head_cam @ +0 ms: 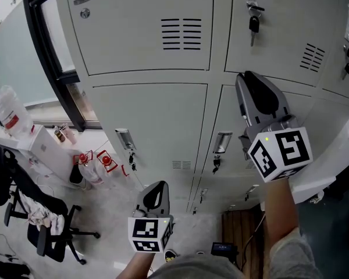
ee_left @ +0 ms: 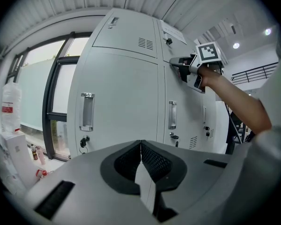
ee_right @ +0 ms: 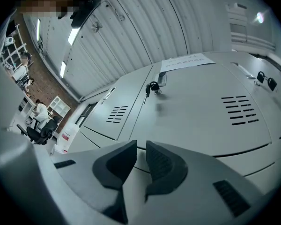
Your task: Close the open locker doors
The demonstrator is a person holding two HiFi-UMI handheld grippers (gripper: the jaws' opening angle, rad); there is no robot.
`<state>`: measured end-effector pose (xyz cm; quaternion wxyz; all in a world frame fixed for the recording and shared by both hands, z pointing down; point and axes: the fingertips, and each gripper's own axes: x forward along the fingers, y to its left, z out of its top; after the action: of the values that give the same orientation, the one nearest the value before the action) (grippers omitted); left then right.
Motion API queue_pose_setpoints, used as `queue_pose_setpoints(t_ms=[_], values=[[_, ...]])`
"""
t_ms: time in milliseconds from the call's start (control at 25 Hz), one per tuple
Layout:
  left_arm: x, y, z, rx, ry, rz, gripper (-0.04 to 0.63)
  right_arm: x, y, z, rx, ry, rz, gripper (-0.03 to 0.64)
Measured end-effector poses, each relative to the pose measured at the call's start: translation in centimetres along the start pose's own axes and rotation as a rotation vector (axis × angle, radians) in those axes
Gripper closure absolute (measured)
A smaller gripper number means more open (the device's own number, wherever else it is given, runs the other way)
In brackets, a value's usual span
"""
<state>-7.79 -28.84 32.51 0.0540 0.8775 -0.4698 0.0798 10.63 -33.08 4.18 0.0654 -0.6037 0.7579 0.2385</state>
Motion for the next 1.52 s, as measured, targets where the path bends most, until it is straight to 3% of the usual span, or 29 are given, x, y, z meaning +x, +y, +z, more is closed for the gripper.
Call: queue_pose_setpoints(t_ms=[480,640,880,1000,1160,1520], values=[[-1.0,0.1,-0.5,-0.005,0.007,-0.003,0.586,0.1,0.0,-0.2,-0.017,-0.010,-0.037,0.543],[-2.0,0.1,-0.7,-0.004,0.007,-0.010,0.586,-0.5,0.5,-0.1,0.026,0.004,-0.033,0.543],[-3.1,0.1,-0.8,0.004,-0.003,-0.034,0.586,-2.9,2.8,0.5,-0.003,0.031,-0.009,0.543],[-3.8,-0.1,-1.0,0.015,-0.003,-0.056,0.586,-5.2,4.5,0.1,-0.030,0.071,-0.010,0.549],[-4.5,0.0,-1.2,0.024,-0.008,-0.076,0.586,-8.8,7.3,-1.5,0.034,0.131,0.009,0.561],[-5.8,-0.4,-2.7,0.065,-0.018,-0.121,0.586,-17.6,11.7,-9.0,0.132,0.350,-0.043,0.577]])
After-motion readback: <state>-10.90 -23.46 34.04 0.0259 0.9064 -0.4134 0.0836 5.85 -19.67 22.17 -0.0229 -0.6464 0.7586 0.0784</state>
